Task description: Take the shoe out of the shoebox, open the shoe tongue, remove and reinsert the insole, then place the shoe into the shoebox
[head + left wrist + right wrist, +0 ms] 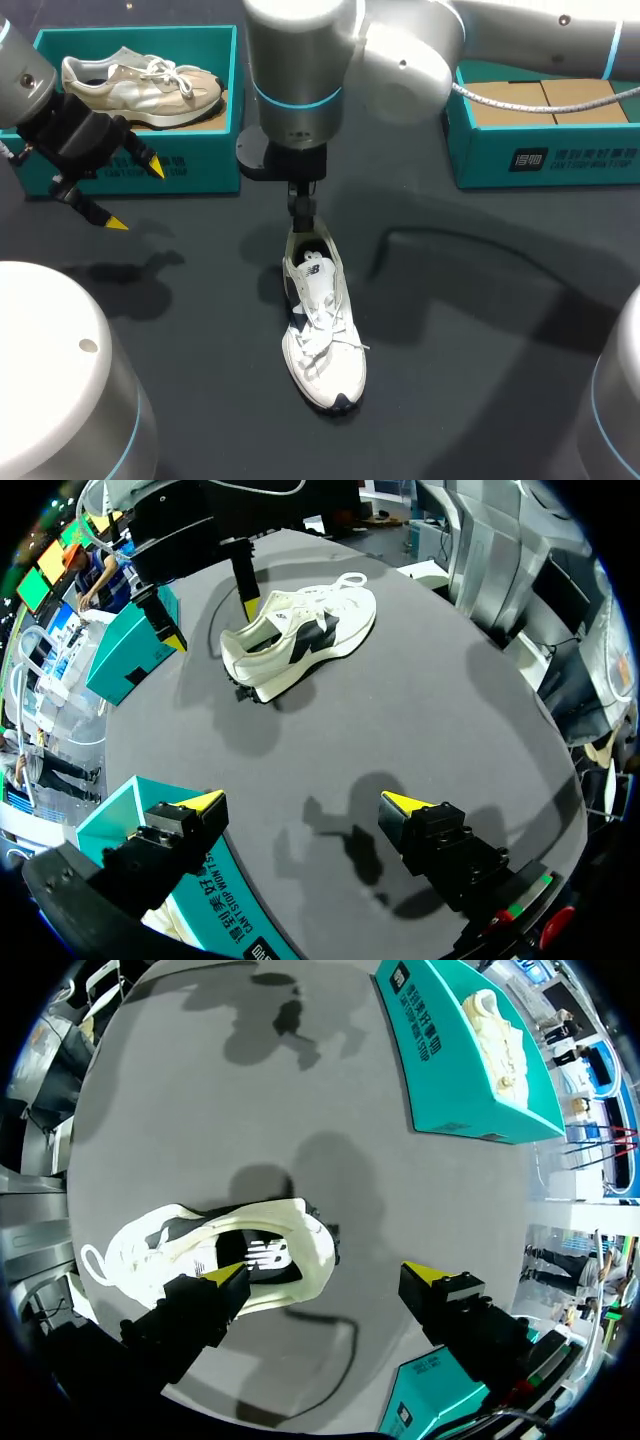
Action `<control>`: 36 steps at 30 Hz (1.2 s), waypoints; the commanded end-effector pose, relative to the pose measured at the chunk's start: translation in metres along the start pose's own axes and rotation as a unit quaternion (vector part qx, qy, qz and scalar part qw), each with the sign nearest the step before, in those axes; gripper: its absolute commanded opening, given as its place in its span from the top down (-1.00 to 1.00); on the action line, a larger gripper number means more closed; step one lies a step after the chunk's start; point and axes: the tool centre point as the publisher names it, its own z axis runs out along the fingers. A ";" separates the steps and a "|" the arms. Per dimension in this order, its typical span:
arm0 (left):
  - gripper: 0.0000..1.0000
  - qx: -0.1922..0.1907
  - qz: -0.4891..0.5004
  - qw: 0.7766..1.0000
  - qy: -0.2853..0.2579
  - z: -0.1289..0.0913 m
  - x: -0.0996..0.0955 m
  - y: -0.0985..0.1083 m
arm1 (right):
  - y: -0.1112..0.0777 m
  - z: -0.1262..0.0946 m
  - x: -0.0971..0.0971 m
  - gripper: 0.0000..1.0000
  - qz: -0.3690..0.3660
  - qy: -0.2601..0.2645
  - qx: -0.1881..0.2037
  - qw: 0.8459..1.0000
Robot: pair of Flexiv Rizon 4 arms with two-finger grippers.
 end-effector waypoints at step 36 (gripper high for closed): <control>-1.00 -0.001 0.000 1.000 0.000 0.000 0.001 0.000 | -0.007 0.068 -0.005 -0.64 -0.032 0.044 -0.016 0.998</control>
